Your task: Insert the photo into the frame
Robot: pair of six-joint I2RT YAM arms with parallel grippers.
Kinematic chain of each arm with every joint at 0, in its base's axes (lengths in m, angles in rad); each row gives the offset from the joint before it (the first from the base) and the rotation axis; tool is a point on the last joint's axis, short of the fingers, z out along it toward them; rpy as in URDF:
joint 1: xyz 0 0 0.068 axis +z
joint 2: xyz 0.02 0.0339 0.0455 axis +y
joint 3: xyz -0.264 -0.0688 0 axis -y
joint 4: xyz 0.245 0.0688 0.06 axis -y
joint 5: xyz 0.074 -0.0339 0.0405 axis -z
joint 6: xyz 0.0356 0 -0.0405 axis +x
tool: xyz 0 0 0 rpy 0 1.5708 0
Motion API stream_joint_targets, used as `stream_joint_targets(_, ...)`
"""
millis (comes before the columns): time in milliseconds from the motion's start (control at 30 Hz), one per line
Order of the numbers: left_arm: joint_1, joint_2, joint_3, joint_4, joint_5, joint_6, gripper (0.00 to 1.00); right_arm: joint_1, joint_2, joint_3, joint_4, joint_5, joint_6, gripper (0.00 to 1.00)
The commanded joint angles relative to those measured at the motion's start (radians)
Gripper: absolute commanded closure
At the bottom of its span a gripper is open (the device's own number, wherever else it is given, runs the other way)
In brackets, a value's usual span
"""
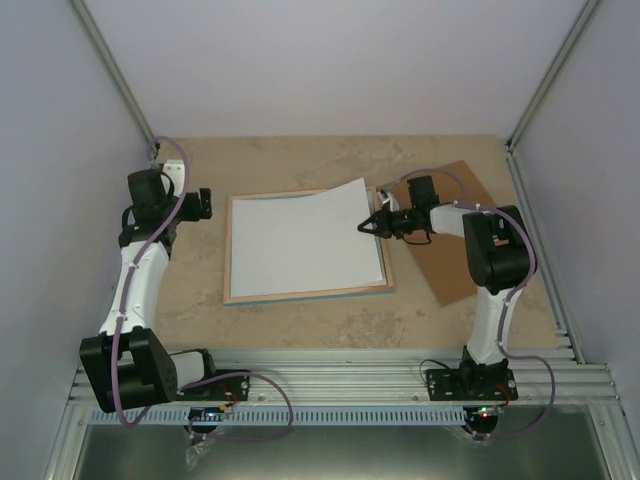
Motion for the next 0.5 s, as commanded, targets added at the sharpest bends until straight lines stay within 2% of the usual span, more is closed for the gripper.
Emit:
stream_joint_targets(0,-0.010,0.002,-0.016,0.023,-0.017,0.017,0.01,0.012,0.033,0.045,-0.038,0.017,-0.034,0.97)
stream_joint_targets(267,-0.011,0.006,-0.013,0.025,-0.042,0.029,0.01,0.012,-0.024,0.081,-0.170,0.049,-0.113,0.59)
stream_joint_targets(300,-0.012,0.007,-0.013,0.026,-0.045,0.032,0.01,0.011,-0.038,0.088,-0.190,0.062,-0.137,0.53)
stream_joint_targets(367,-0.011,0.010,-0.011,0.022,-0.052,0.039,0.01,0.008,-0.070,0.099,-0.234,0.099,-0.181,0.32)
stream_joint_targets(467,-0.013,0.018,-0.007,0.015,-0.072,0.050,0.01,-0.008,-0.096,0.130,-0.315,0.144,-0.266,0.20)
